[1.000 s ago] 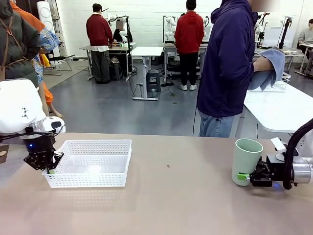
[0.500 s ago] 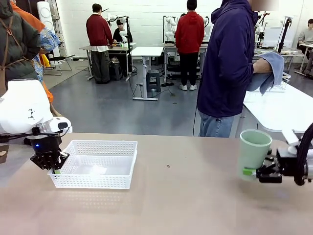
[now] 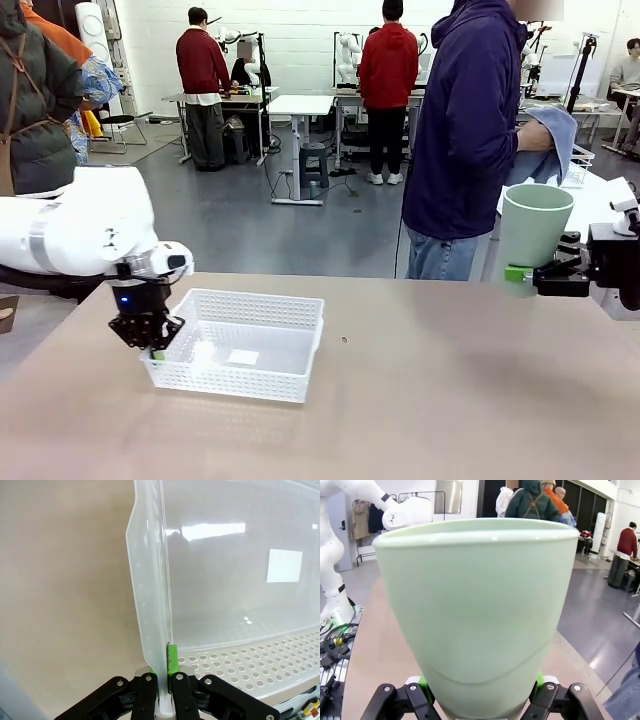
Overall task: Clean and organize the cups into the basket.
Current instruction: Pick up the Organizing basket and move it to the center of the table, then pick up the Reusable plastic cup from the right side of the table and place it inside the Organizing basket.
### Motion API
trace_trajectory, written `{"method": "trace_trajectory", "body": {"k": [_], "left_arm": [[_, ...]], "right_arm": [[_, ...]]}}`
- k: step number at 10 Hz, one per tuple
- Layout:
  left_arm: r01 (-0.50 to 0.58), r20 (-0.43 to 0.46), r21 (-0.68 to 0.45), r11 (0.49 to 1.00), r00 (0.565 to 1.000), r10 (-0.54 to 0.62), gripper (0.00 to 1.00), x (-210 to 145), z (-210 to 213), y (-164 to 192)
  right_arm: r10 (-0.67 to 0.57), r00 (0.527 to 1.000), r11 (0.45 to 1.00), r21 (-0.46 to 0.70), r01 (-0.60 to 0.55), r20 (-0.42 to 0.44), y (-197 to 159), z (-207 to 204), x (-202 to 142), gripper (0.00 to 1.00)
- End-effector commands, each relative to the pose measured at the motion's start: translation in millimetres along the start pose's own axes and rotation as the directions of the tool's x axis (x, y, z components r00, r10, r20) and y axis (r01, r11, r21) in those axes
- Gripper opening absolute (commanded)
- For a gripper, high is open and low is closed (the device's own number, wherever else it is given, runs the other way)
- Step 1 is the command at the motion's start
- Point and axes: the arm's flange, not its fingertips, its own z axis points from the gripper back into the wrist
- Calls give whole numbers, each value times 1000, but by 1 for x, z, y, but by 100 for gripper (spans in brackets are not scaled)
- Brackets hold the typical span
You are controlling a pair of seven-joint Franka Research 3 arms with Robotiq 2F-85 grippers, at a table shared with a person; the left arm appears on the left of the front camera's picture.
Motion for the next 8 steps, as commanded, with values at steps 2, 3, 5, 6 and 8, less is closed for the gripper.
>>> {"method": "trace_trajectory", "body": {"k": [2, 3, 5, 6, 8], "left_arm": [[-81, 28, 41, 996, 996, 79, 0, 27, -9, -72], [-98, 5, 42, 994, 995, 98, 0, 31, -11, -95], [-105, 28, 29, 994, 994, 104, 0, 39, -17, -133], [-90, 19, 37, 995, 996, 90, 0, 38, -23, -147], [-52, 18, 37, 998, 998, 52, 0, 33, -28, -160]], "right_arm": [[4, 1000, 999, 34, -5, 6, 4, -1, -23, 76], [4, 1000, 999, 34, -5, 6, 4, -1, -23, 76], [4, 1000, 999, 34, -5, 6, 4, -1, -23, 76], [4, 1000, 999, 34, -5, 6, 4, -1, -23, 76], [4, 1000, 999, 34, -5, 6, 4, -1, -23, 76]]}}
